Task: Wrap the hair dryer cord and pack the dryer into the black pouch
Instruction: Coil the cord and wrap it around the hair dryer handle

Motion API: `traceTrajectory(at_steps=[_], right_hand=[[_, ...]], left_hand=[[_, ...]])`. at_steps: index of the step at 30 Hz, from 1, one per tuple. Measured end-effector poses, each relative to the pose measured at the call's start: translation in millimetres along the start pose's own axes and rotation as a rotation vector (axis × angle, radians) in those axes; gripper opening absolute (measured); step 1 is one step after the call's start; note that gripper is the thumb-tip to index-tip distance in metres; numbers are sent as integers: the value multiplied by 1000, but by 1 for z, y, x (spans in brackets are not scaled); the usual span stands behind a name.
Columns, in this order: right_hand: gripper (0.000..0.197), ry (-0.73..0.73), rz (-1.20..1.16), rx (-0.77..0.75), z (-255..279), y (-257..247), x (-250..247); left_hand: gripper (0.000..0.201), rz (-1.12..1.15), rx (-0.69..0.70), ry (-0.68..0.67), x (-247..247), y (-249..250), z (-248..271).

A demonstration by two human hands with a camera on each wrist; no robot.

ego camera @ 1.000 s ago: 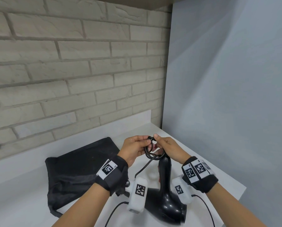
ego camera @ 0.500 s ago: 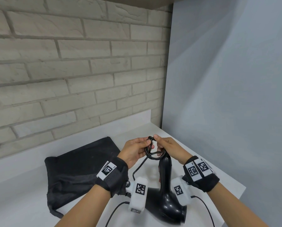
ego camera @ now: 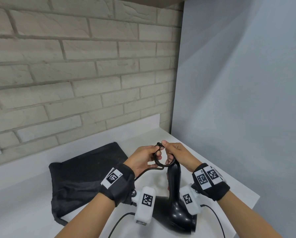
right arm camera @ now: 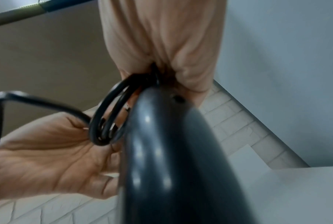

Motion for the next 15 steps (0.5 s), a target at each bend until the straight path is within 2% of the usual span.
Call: traceTrajectory(at_steps=[4, 8, 15], right_hand=[[47, -13, -2, -9, 2, -2, 3], [44, -65, -92, -5, 5, -4, 6], [38, -175, -223, 33, 7, -3, 13]], left_hand=[[22, -203, 70, 20, 0, 5, 2], [30, -218, 73, 48, -2, 7, 2], [36, -266, 58, 20, -2, 11, 2]])
Point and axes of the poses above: each hand's wrist, its own z-axis away from the middle knuckle, its own x-axis out of the palm, y = z × x, the point moved 6 cm from there along -z, towards the middle knuckle, and after that the axes turned 11 degrees about x, right-handed, at the moved point
